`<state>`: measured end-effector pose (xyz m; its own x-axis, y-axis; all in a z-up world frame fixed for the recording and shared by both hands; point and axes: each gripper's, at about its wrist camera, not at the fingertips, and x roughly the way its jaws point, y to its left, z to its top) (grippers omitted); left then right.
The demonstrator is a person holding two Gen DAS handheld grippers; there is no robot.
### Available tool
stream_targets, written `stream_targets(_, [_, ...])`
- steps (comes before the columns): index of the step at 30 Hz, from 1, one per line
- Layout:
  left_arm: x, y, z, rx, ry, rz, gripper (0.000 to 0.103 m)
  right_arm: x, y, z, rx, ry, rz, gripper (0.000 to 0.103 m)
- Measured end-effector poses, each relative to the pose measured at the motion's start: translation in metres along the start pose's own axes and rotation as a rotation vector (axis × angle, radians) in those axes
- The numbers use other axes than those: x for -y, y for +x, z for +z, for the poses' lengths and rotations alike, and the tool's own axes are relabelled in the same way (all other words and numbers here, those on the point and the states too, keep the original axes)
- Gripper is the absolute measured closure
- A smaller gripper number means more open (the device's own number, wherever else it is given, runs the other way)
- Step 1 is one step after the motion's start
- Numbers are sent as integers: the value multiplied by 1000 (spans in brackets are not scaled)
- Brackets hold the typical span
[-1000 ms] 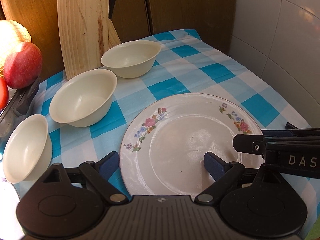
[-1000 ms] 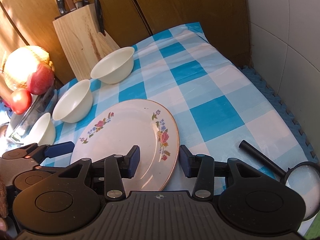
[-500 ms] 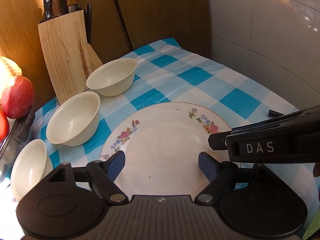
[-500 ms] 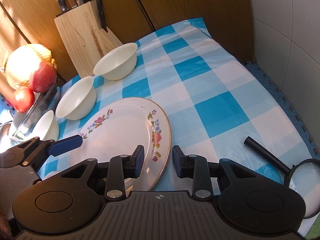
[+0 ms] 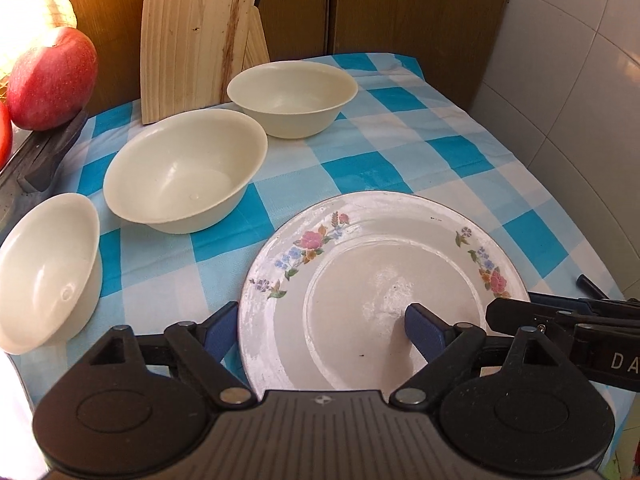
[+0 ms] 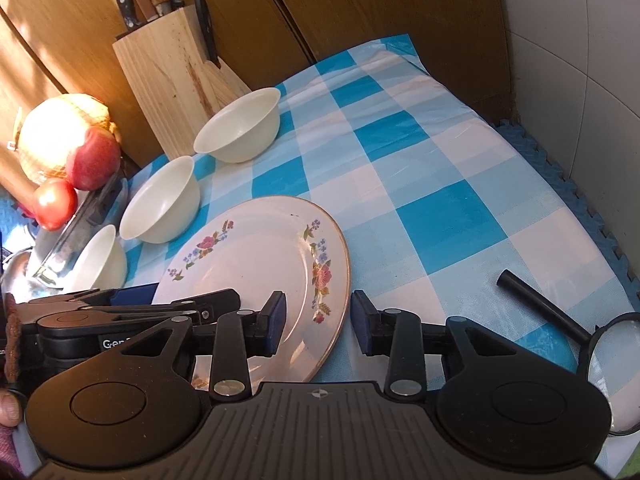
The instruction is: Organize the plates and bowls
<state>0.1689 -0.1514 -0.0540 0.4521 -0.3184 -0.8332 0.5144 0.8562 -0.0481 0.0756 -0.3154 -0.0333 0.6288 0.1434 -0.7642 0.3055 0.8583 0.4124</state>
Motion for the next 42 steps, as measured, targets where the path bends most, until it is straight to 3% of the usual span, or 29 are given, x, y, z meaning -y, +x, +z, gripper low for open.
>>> stream_targets(13, [5,-6,-1,15,6,15,20,3,-4,1,1,9,16,58])
stream_targets(22, [11,-5,-4,11,20,-3,20,6,-5,1,7,-7,-21,56])
stream_targets(27, [12,-3,-5,53,57,38,10,6,-6,-1,17,-5,-13,53])
stream_targets(30, [11,0,-5,52,46,11,9,0,-5,-3,29,-40,-24,48])
stream_targets(32, [15,-2,-6,57,59,2,16,0,-5,-4,33,-41,-27,50])
stream_targets(42, [18,-11,-7,46,35,26,19,3,-8,0,45,-3,-12,54])
